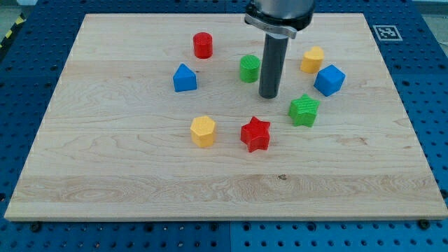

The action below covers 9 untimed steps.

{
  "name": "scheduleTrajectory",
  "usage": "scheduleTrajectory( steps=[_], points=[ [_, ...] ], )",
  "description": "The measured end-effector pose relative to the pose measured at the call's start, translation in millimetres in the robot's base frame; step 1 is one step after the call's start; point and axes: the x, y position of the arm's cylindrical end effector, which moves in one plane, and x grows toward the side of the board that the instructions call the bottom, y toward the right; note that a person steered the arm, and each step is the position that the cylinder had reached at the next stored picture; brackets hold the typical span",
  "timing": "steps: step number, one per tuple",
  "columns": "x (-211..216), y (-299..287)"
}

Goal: Move the red star to the left of the green star

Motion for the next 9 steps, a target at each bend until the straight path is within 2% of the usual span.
scheduleTrajectory(
  steps=[3,5,6,8,9],
  points=[
    [30,49],
    [33,26],
    [47,25],
    [110,30],
    [133,-6]
  ],
)
